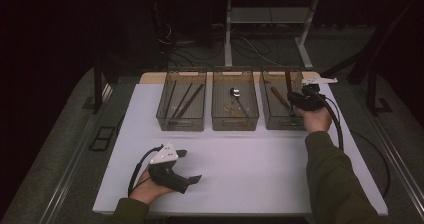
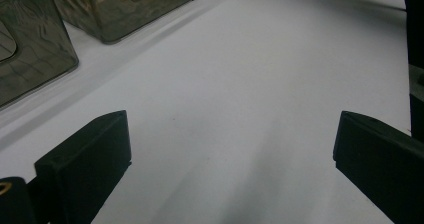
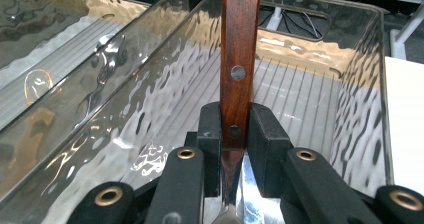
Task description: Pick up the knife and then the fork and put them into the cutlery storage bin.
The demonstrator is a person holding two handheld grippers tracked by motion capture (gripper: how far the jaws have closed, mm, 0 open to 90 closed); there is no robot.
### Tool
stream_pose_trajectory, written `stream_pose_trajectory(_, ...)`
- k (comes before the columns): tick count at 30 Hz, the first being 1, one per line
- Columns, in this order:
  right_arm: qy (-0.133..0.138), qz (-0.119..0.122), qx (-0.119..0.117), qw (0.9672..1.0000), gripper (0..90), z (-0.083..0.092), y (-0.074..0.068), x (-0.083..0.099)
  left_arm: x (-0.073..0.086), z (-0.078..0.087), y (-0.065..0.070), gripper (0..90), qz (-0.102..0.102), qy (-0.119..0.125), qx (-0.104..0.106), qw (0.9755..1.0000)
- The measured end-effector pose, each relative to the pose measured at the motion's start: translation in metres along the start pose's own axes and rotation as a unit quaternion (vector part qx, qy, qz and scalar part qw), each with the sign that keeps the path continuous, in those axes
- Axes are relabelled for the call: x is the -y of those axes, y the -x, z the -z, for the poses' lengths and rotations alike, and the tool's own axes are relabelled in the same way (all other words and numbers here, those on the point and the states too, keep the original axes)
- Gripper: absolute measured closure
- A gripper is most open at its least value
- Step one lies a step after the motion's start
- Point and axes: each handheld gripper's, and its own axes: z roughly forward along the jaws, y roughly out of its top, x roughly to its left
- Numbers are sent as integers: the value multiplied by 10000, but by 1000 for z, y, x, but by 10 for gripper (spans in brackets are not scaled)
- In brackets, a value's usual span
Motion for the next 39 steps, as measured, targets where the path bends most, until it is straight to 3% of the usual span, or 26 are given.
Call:
stream_pose_trajectory(7, -19, 98, 23, 9999, 758, -1, -3, 0, 0, 0, 0, 8, -1, -16, 0, 10000)
stream_pose_trajectory(22, 60, -170, -253, 9995, 438, 5, -2, -2, 0, -2, -1, 8, 28, 6, -16, 10000)
stream_pose_trajectory(25, 64, -195, -371, 9991, 409, 10, -3, -3, 0, -2, -2, 8, 56, -3, -28, 10000)
stream_pose_trajectory(29, 114, -123, -456, 9988, 340, 20, -4, -5, 0, -3, -3, 8, 53, 1, -37, 10000)
stream_pose_trajectory(32, 139, -46, -577, 9982, 321, 28, -5, -6, -1, -2, -5, 8, -34, -44, -86, 9999)
stream_pose_trajectory(39, 215, 137, -867, 9959, 270, 41, -14, -1, 0, 0, -7, 8, 4, -5, -98, 10000)
